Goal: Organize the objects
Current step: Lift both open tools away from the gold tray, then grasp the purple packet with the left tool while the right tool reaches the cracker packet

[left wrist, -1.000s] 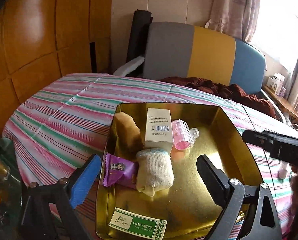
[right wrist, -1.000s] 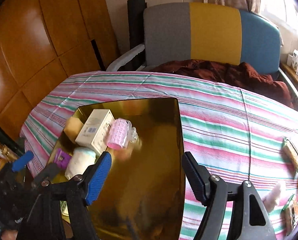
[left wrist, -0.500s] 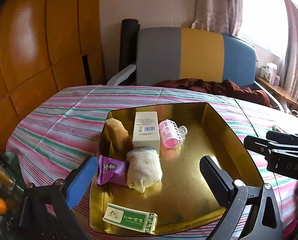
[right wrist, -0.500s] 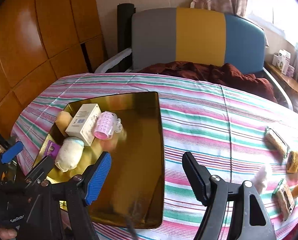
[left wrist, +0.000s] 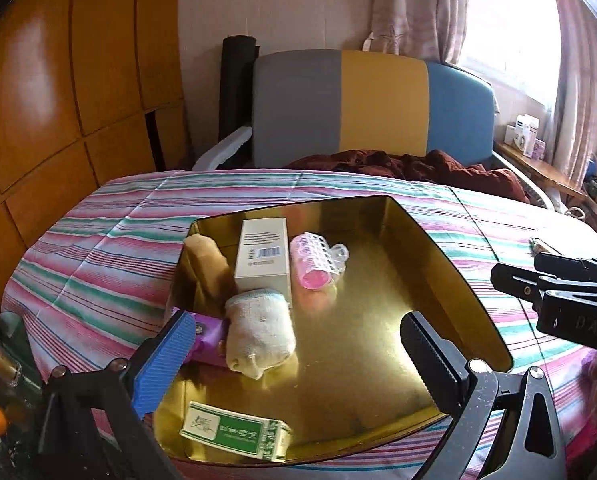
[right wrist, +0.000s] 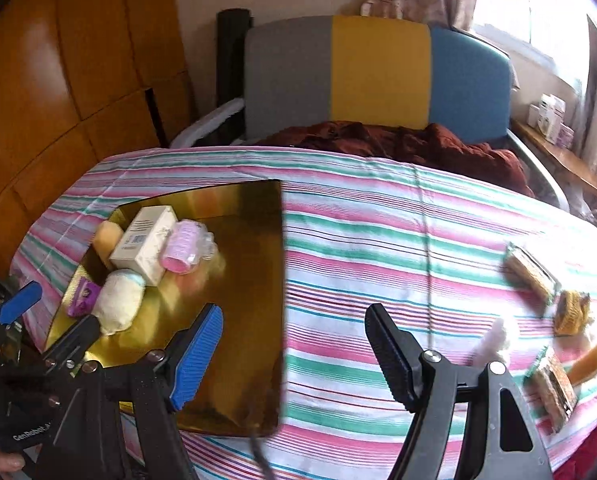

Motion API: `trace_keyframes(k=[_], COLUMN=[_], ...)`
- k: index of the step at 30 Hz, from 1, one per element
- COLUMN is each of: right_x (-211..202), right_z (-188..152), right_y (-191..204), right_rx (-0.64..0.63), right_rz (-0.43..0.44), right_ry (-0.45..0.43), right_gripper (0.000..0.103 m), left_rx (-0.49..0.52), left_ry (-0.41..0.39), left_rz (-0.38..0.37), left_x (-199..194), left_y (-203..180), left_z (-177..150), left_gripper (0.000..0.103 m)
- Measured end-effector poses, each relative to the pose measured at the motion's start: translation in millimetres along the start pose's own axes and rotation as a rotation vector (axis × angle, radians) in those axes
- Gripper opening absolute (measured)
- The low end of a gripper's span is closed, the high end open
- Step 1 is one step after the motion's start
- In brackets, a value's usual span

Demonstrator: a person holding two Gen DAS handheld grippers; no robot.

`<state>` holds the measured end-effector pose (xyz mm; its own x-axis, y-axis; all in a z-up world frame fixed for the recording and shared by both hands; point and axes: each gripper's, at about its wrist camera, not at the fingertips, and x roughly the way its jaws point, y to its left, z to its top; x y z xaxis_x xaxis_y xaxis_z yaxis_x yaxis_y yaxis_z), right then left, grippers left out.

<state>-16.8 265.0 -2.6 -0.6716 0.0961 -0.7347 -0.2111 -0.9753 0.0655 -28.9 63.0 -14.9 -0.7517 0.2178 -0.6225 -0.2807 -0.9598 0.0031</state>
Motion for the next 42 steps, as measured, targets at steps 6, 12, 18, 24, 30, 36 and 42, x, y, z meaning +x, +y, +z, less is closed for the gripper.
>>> trace_keyframes(k=[6, 12, 18, 24, 30, 36, 42], right_x=[-2.0, -10.9, -43.1, -84.5, -122.9, -138.7, -140.9], right_z=[-9.1, -24.0, -36.4, -57.0, -70.7, -75.0, -81.2], right_y=[-38.3, -92.4, -172.1, -243.7, -272.7, -258.6, -265.3], right_rx=[0.068, 0.163, 0.298, 0.462, 0.507, 0.374, 0.369], right_rz=[-0.056, -0.133, -0.234, -0.281, -0.252, -0.197, -0.221], right_ry=[0.024, 0.06, 0.06, 0.044, -0.01, -0.007, -0.008], right_gripper=[0.075, 0.075, 0.075, 0.075, 0.075, 0.075, 0.075], left_rx=[0.036, 0.118, 0.231, 0.368, 0.494, 0.471, 0.433], left_ry=[0.009, -0.006, 0.004, 0.03, 0.099, 0.297, 0.497], left_rz=[-0.049, -0.112, -0.21, -0.379, -0.599, -0.767, -0.849], left_x=[3.8, 3.5, 3.0, -0.2, -0.4, 16.3, 26.2], left_y=[-17.8, -53.0, -100.2, -158.2, -225.0, -274.3, -313.9], left_z=[2.4, 12.0, 15.2, 7.1, -8.8, -20.3, -43.0], left_gripper=[0.103, 0.103, 0.103, 0.103, 0.102, 0.088, 0.077])
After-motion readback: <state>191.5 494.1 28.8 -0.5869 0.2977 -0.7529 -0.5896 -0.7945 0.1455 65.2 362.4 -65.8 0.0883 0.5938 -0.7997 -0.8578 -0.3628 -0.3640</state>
